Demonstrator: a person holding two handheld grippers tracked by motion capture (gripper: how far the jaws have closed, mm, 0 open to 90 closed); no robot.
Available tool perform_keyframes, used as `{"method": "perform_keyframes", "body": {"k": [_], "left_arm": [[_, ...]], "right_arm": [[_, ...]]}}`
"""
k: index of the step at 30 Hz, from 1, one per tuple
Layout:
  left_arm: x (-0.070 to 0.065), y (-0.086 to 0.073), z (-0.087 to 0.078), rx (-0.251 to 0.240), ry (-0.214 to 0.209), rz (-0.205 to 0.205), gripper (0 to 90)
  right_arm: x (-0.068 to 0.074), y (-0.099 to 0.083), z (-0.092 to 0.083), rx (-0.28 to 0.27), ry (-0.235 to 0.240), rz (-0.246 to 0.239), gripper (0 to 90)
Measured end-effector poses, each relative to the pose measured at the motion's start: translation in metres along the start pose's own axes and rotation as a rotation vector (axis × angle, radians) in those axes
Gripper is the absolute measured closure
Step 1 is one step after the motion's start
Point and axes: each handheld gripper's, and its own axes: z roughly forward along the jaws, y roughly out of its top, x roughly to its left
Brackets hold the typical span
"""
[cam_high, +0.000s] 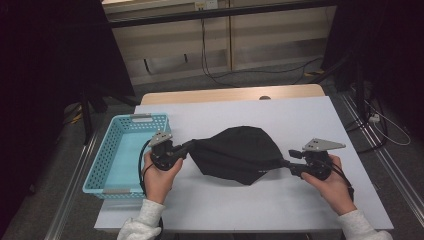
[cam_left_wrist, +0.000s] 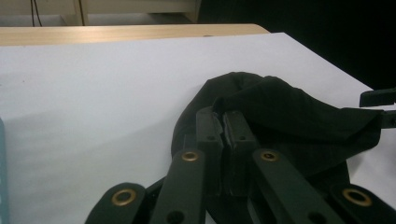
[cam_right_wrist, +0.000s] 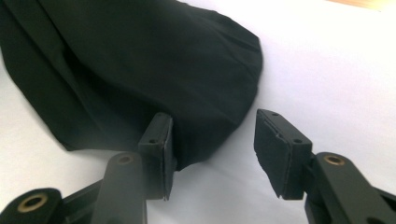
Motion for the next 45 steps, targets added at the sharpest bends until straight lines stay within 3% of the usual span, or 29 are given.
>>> {"method": "perform_keyframes", "body": {"k": [4,11,12,15,17,20,24,29,33,35,38,41,45], "left_arm": [[-0.002,-0.001,0.002,0.007,-0.003,0.003,86.9],[-0.001,-0.001,0.002,0.009,0.004,0.002,86.8],[0.000,-0.002,0.002,0.009,0.004,0.001,86.8],[0.000,-0.002,0.003,0.009,0.005,-0.005,86.8],[0.001,-0.003,0.003,0.015,0.001,-0.003,86.8],[0.000,-0.003,0.002,0.013,-0.005,-0.006,86.8],[-0.005,-0.002,0.005,0.021,-0.041,0.008,86.8],[-0.009,-0.002,0.018,0.031,-0.047,0.015,86.8],[-0.003,0.000,0.035,0.034,-0.022,-0.016,86.8],[0.001,-0.001,0.042,0.044,-0.005,-0.024,86.8],[0.005,-0.002,0.047,0.058,0.014,-0.033,86.8],[0.007,-0.004,0.046,0.063,0.016,-0.028,86.8],[0.006,-0.004,0.042,0.056,0.020,-0.028,86.7]], "right_arm": [[0.007,0.001,0.002,-0.006,0.019,-0.010,49.0],[0.012,-0.009,0.017,0.090,0.020,-0.049,55.4],[0.012,-0.009,0.017,0.089,0.017,-0.049,58.4],[0.014,-0.007,0.013,0.094,0.031,-0.058,86.5],[0.013,-0.004,0.010,0.095,0.025,-0.063,88.1],[0.005,0.001,0.000,0.067,0.019,-0.032,88.4],[-0.010,0.005,-0.019,0.014,0.014,0.047,88.5],[-0.024,0.005,-0.029,-0.005,-0.004,0.089,88.0],[-0.032,0.002,-0.006,0.065,-0.032,0.105,86.4],[-0.034,0.002,0.004,0.075,-0.031,0.126,85.2],[-0.035,0.003,0.014,0.083,-0.057,0.132,73.2],[-0.035,0.001,0.016,0.091,-0.047,0.124,61.4],[-0.032,0.003,0.006,0.028,-0.043,0.132,48.3]]}}
